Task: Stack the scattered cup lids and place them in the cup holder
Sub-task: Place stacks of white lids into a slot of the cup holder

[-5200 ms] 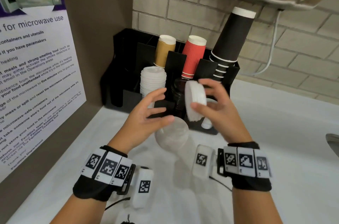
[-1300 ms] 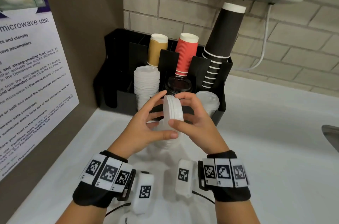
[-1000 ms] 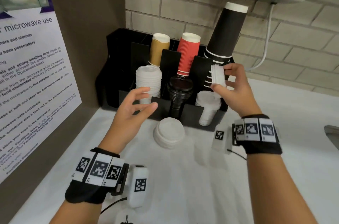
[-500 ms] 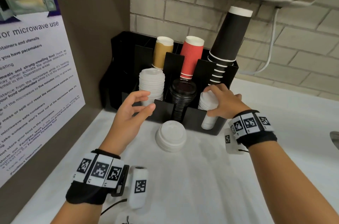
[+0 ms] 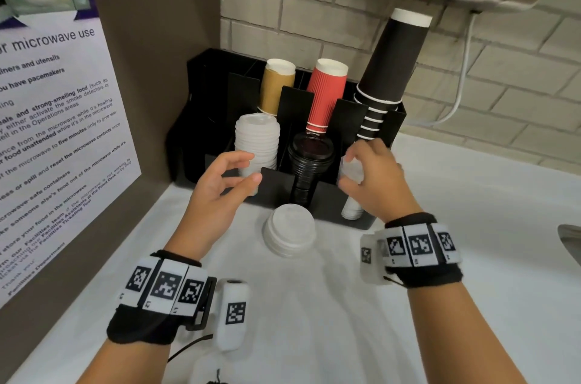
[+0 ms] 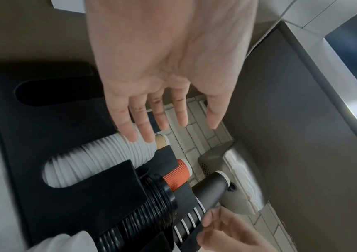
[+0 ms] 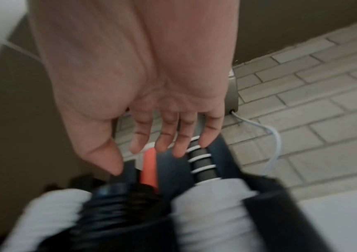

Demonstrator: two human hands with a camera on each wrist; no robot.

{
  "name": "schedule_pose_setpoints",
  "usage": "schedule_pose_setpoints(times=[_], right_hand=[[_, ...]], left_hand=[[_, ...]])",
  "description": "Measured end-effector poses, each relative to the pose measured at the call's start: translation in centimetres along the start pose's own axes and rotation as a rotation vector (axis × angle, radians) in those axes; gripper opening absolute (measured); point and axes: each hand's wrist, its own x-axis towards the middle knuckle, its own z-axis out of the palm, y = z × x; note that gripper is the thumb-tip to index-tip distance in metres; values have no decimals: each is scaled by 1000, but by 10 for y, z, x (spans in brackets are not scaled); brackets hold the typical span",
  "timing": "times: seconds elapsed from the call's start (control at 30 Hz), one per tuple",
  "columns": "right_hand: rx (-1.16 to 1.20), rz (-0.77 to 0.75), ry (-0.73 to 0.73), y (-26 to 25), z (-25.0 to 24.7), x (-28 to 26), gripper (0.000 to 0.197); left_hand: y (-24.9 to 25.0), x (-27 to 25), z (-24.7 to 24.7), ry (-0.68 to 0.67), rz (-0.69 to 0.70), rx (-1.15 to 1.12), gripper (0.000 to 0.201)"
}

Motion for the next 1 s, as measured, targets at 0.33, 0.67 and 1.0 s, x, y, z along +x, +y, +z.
schedule_pose_setpoints(times=[0.33,0.67,1.0], right_hand=[[-20,85,-654,-69,57,-36,49],[-56,152,-632,-70,73,-30,64],[-9,124,-570,-67,59,-25,60]], left_hand=[[1,-5,-4,4,-18,12,30],[2,-3,-5,-4,-13,6,27],[6,-5,-10,36,9,30,24]])
